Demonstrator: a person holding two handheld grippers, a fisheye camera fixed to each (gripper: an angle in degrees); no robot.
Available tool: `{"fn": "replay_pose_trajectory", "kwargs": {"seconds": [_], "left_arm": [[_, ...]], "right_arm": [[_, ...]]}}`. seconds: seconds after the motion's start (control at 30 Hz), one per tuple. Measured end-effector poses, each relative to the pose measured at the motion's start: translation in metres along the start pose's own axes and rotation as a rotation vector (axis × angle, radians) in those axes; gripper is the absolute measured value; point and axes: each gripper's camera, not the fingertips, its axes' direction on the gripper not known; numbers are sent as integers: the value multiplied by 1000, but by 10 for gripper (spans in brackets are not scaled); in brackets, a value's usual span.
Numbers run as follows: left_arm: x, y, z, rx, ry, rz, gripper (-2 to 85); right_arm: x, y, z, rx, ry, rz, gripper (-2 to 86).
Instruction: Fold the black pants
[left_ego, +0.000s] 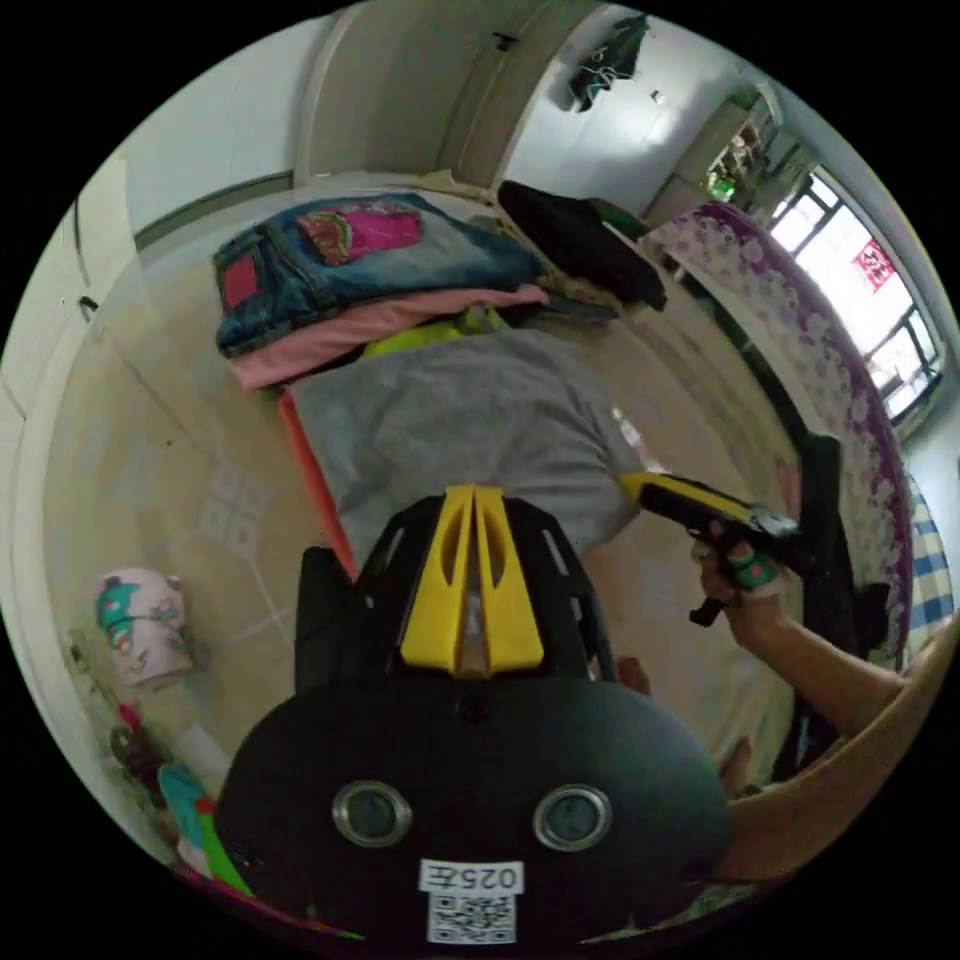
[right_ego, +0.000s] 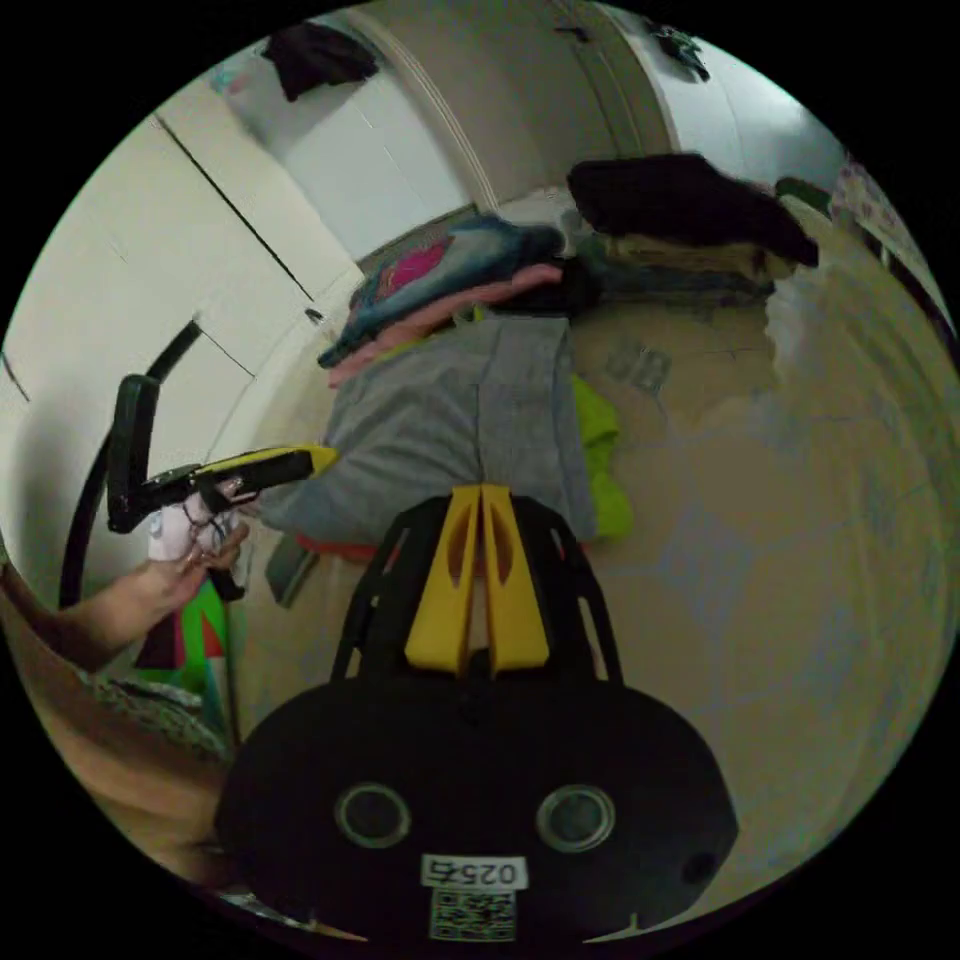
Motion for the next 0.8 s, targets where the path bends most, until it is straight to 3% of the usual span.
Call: {"fn": "replay_pose_trajectory", "kwargs": {"seconds": [0.1, 0.2, 0.27, 0.33, 0.43, 0.53, 0.6, 0.67, 0.7, 0.8], "left_arm": [[27, 20, 1, 88, -188, -17, -9], [37, 41, 79, -221, -155, 9, -9], [46, 60, 101, -90, -93, -31, -9], [62, 64, 99, -47, -160, -84, -9], [115, 76, 70, 244, -240, -72, -10], [199, 60, 70, 410, 2, 203, -10], [265, 43, 85, 441, 223, 407, -10], [360, 29, 111, 503, 539, 624, -8], [385, 28, 118, 519, 606, 648, -8], [513, 30, 154, 508, 883, 800, 1]], "right_arm": [[-21, -7, -74, 117, -4, -6, -9], [-38, -15, -129, 74, 34, -181, -9], [-42, -18, -187, -17, 115, -363, -9], [-40, -15, -254, -71, 167, -444, -9], [-29, 4, -393, -101, 196, -354, -9], [-31, 51, -533, 2, 358, -229, -8], [-44, 92, -612, 166, 483, -152, -7], [-68, 162, -702, 466, 644, -34, -3], [-73, 181, -718, 527, 684, 10, -1], [-74, 278, -771, 723, 838, 398, 31]]}}
